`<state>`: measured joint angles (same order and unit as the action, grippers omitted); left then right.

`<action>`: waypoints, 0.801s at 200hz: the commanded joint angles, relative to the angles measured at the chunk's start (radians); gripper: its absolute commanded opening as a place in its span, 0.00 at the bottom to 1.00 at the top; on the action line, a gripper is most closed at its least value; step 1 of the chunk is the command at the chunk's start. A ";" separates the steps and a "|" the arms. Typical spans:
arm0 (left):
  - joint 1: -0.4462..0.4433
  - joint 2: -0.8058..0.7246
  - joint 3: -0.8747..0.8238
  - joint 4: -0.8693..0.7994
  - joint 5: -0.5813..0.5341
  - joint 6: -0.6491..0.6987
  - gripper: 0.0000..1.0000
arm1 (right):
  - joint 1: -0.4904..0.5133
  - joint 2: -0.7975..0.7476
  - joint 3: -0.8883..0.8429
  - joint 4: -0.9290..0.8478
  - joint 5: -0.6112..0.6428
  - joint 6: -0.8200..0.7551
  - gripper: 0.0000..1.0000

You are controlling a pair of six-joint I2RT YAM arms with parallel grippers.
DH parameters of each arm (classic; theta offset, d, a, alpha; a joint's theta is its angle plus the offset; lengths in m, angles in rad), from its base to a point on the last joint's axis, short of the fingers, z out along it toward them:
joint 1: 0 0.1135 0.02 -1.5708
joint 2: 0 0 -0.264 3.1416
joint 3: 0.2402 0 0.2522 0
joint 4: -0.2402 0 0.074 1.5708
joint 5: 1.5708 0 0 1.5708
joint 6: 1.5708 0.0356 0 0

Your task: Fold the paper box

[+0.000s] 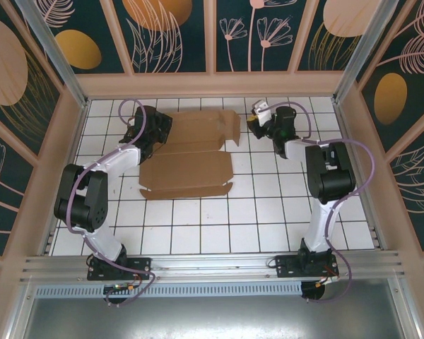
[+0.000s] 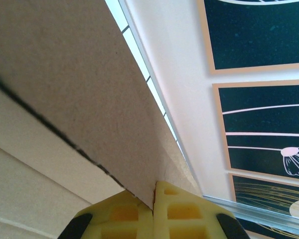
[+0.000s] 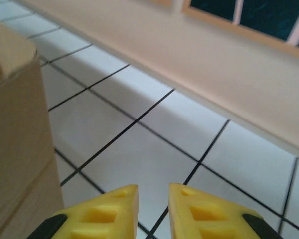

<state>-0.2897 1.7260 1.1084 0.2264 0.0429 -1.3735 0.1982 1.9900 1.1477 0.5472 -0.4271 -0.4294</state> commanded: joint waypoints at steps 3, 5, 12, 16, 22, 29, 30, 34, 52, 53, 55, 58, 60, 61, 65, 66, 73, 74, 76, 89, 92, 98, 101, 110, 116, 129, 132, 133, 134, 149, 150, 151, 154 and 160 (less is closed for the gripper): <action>0.001 0.006 -0.035 -0.084 0.024 0.010 0.00 | 0.036 0.038 0.072 -0.084 -0.117 -0.086 0.25; 0.003 0.007 -0.036 -0.083 0.025 0.009 0.00 | 0.037 0.040 0.076 -0.088 -0.126 -0.088 0.25; 0.002 0.009 -0.038 -0.081 0.028 0.007 0.00 | 0.047 0.049 0.091 -0.100 -0.155 -0.091 0.25; 0.002 0.010 -0.040 -0.080 0.030 0.005 0.00 | 0.052 0.053 0.097 -0.104 -0.169 -0.091 0.26; 0.002 0.011 -0.041 -0.078 0.033 0.004 0.00 | 0.061 0.053 0.104 -0.107 -0.192 -0.090 0.26; 0.002 0.010 -0.042 -0.076 0.033 0.004 0.00 | 0.071 0.053 0.106 -0.106 -0.216 -0.089 0.26; 0.001 0.010 -0.042 -0.076 0.032 0.004 0.00 | 0.073 0.053 0.106 -0.106 -0.220 -0.089 0.26; 0.002 0.011 -0.042 -0.077 0.031 0.004 0.00 | 0.078 0.051 0.107 -0.103 -0.230 -0.088 0.26; 0.002 0.012 -0.038 -0.079 0.024 0.005 0.00 | 0.094 0.038 0.096 -0.098 -0.270 -0.079 0.26; 0.002 0.011 -0.038 -0.079 0.023 0.005 0.00 | 0.094 0.037 0.095 -0.097 -0.272 -0.078 0.26; 0.003 0.011 -0.037 -0.079 0.023 0.006 0.00 | 0.095 0.035 0.093 -0.097 -0.275 -0.076 0.26; 0.002 0.012 -0.035 -0.079 0.023 0.006 0.00 | 0.096 0.033 0.090 -0.097 -0.280 -0.074 0.26; 0.002 0.012 -0.034 -0.080 0.023 0.007 0.00 | 0.098 0.031 0.088 -0.097 -0.284 -0.072 0.26; 0.002 0.012 -0.034 -0.080 0.024 0.007 0.00 | 0.098 0.030 0.087 -0.096 -0.285 -0.071 0.26; 0.002 0.014 -0.031 -0.081 0.024 0.008 0.00 | 0.100 0.026 0.083 -0.096 -0.291 -0.069 0.26; 0.002 0.014 -0.030 -0.081 0.024 0.008 0.00 | 0.101 0.026 0.082 -0.097 -0.293 -0.068 0.26; 0.002 0.015 -0.026 -0.084 0.025 0.008 0.00 | 0.103 0.018 0.074 -0.099 -0.302 -0.068 0.26; 0.002 0.015 -0.026 -0.084 0.025 0.008 0.00 | 0.103 0.017 0.072 -0.100 -0.302 -0.068 0.26; 0.002 0.017 -0.024 -0.084 0.026 0.008 0.00 | 0.105 0.016 0.069 -0.101 -0.304 -0.067 0.26; 0.002 0.020 -0.019 -0.085 0.028 0.008 0.00 | 0.113 0.001 0.050 -0.101 -0.300 -0.069 0.27; 0.001 0.019 -0.019 -0.085 0.029 0.008 0.00 | 0.115 0.000 0.046 -0.102 -0.300 -0.070 0.28; 0.003 0.020 -0.018 -0.087 0.031 0.008 0.00 | 0.119 -0.004 0.039 -0.102 -0.299 -0.072 0.28; 0.001 0.020 -0.018 -0.086 0.032 0.010 0.00 | 0.122 -0.007 0.036 -0.102 -0.295 -0.072 0.29; 0.002 0.019 -0.018 -0.085 0.034 0.010 0.00 | 0.128 -0.009 0.030 -0.101 -0.285 -0.076 0.31; 0.001 0.018 -0.019 -0.085 0.035 0.010 0.00 | 0.134 -0.009 0.029 -0.102 -0.265 -0.078 0.31; 0.002 0.017 -0.025 -0.082 0.037 0.009 0.00 | 0.145 -0.005 0.032 -0.102 -0.234 -0.081 0.32; 0.002 0.015 -0.027 -0.081 0.038 0.008 0.00 | 0.145 -0.004 0.032 -0.098 -0.226 -0.079 0.32; 0.001 0.015 -0.028 -0.081 0.038 0.008 0.00 | 0.146 -0.004 0.032 -0.097 -0.223 -0.078 0.32; 0.002 0.015 -0.028 -0.081 0.038 0.008 0.00 | 0.147 -0.002 0.032 -0.097 -0.220 -0.077 0.32; 0.001 0.014 -0.033 -0.076 0.041 0.008 0.00 | 0.155 0.003 0.039 -0.093 -0.195 -0.075 0.33; 0.002 0.014 -0.033 -0.076 0.042 0.008 0.00 | 0.155 0.004 0.040 -0.094 -0.195 -0.074 0.33; 0.003 0.014 -0.033 -0.076 0.043 0.008 0.00 | 0.155 0.004 0.041 -0.093 -0.196 -0.074 0.33; 0.001 0.014 -0.033 -0.077 0.043 0.010 0.00 | 0.155 0.004 0.042 -0.094 -0.198 -0.074 0.33; 0.002 0.014 -0.034 -0.079 0.042 0.011 0.00 | 0.156 0.006 0.045 -0.094 -0.199 -0.075 0.34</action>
<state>-0.2871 1.7260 1.0992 0.2398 0.0544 -1.3808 0.3431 2.0289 1.1893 0.4461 -0.6521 -0.4931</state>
